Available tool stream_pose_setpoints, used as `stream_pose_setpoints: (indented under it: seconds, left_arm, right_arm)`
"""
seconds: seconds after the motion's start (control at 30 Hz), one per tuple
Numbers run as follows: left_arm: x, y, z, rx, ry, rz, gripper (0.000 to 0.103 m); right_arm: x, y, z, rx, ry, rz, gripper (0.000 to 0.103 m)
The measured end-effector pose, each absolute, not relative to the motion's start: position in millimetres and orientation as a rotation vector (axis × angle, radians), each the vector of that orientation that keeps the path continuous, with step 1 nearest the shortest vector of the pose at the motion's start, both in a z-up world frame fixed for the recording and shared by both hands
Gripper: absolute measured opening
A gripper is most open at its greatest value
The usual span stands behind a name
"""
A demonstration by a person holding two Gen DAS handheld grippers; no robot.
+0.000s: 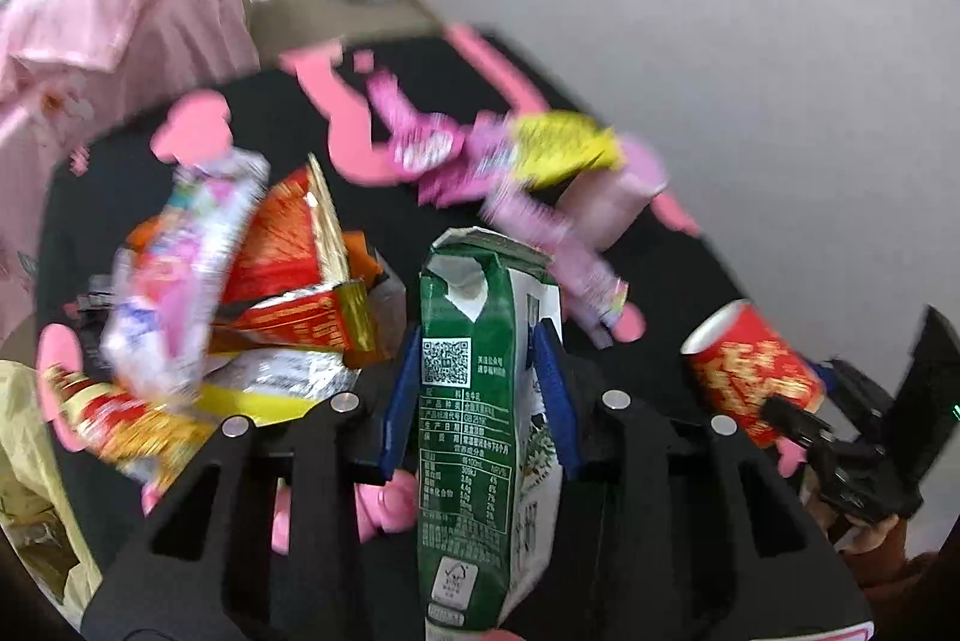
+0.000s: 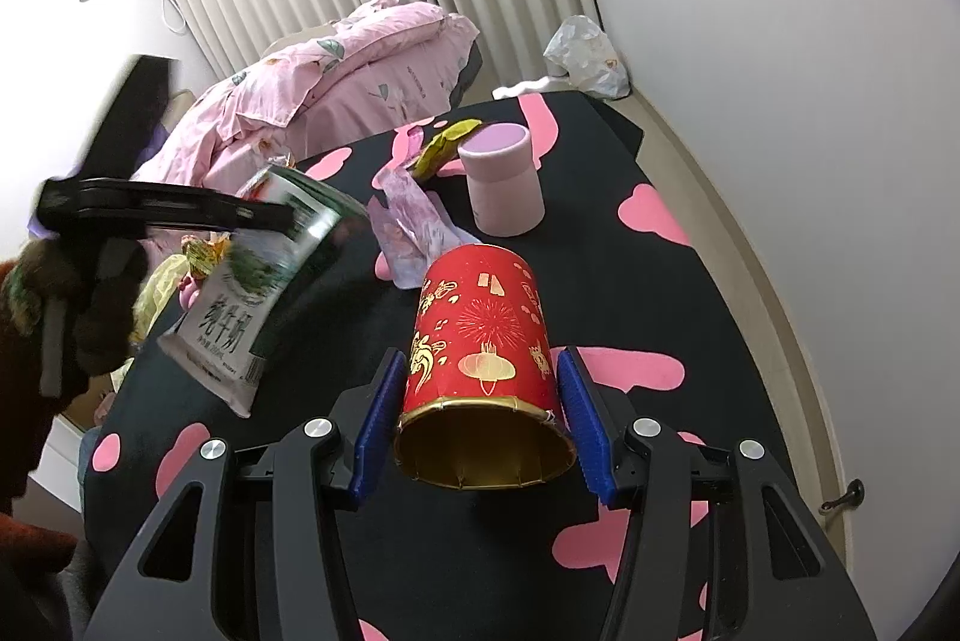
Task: Collect trash
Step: 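Carry both items over the yellow-bagged bin and open both grippers to drop them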
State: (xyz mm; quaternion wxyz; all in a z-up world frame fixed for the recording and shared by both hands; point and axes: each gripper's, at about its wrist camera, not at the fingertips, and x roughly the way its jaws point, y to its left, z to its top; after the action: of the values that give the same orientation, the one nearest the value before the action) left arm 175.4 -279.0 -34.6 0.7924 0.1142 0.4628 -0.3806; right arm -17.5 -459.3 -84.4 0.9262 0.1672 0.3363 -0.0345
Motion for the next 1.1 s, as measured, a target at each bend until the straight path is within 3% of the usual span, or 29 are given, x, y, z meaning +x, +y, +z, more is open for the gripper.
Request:
stream_pose_setpoints:
  seconds: [0.2,0.47,1.1]
  left_arm:
    - [130.5,-223.7,3.6,0.168,0.768,-0.786,0.032]
    - [119.9,-171.1,4.3,0.038,0.768,-0.739,0.031]
    - [73.6,-51.6,60.9,-0.057,0.544,-0.527,0.031]
  right_arm:
    - [-14.5,-451.3,-79.1,0.328,0.681,-0.052,0.049]
    - [-9.6,-427.0,-56.8,0.247,0.662,-0.013,0.050]
    - [13.5,-326.7,22.9,-0.007,0.547,0.131,0.049]
